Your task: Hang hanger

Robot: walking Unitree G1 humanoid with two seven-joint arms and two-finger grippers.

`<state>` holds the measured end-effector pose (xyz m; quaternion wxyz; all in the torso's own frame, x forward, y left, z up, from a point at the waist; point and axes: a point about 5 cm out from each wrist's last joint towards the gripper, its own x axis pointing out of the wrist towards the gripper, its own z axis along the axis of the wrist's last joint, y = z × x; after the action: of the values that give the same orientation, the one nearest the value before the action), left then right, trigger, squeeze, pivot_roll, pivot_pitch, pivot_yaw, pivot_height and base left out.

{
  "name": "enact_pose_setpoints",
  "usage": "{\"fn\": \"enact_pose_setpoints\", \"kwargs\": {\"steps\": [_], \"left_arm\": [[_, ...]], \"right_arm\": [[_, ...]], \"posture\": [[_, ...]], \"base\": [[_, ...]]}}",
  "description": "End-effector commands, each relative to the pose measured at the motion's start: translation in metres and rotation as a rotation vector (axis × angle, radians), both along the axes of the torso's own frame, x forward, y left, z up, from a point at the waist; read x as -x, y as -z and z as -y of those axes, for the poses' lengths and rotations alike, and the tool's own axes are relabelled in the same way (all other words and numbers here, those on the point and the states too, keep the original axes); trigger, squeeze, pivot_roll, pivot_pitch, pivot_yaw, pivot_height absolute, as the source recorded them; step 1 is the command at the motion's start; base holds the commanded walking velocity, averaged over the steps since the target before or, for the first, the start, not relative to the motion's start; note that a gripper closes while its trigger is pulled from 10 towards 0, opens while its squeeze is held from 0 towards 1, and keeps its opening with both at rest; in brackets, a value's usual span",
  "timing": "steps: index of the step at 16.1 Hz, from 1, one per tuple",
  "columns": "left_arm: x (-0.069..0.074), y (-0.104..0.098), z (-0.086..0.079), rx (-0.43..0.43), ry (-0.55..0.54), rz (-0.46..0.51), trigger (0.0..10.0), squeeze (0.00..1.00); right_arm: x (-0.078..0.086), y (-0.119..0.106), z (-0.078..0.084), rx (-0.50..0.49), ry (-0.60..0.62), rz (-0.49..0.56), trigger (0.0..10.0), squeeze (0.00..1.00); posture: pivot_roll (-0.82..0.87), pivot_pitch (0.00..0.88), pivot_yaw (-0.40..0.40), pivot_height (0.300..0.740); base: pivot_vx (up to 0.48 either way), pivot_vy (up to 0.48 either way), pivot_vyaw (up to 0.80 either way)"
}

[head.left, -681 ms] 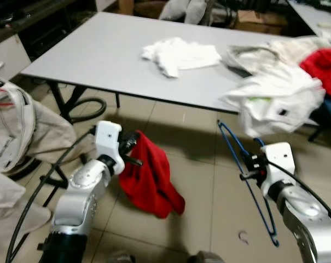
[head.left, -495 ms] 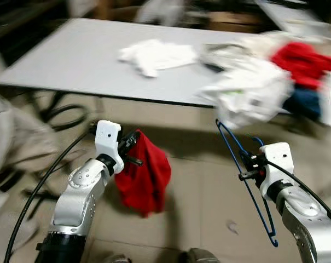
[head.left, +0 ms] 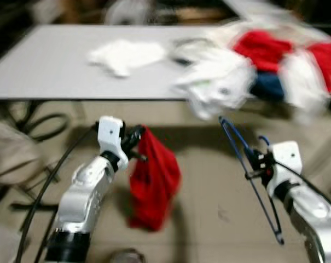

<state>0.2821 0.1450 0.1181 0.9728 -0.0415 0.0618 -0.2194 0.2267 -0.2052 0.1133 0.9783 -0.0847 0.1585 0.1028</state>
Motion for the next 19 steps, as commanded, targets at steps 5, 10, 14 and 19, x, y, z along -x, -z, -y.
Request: {"fn": "enact_pose_setpoints", "kwargs": {"steps": [5, 10, 14, 19], "left_arm": [[-0.005, -0.017, 0.002, 0.010, 0.027, 0.059, 10.0, 0.00], [-0.017, -0.049, 0.008, 0.027, 0.068, 0.161, 10.0, 0.00], [-0.028, -0.073, 0.014, 0.053, 0.087, 0.227, 10.0, 0.00], [-0.032, -0.081, 0.011, 0.069, 0.058, 0.241, 10.0, 0.00]], "right_arm": [[0.000, -0.012, -0.009, -0.038, -0.072, 0.072, 10.0, 0.00], [0.001, -0.034, -0.004, -0.059, -0.135, 0.152, 10.0, 0.00], [0.012, -0.038, -0.004, -0.040, -0.240, 0.132, 10.0, 0.00], [0.012, -0.064, 0.012, -0.057, -0.280, 0.178, 10.0, 0.00]], "posture": [[-0.11, 0.000, -0.028, 0.740], [-0.11, 0.000, -0.021, 0.740], [-0.13, 0.000, -0.006, 0.740], [-0.14, 0.000, 0.000, 0.740]], "base": [[0.311, 0.000, 0.00], [0.342, 0.000, -0.59], [0.362, 0.000, 0.00], [0.383, 0.000, -0.43]]}}
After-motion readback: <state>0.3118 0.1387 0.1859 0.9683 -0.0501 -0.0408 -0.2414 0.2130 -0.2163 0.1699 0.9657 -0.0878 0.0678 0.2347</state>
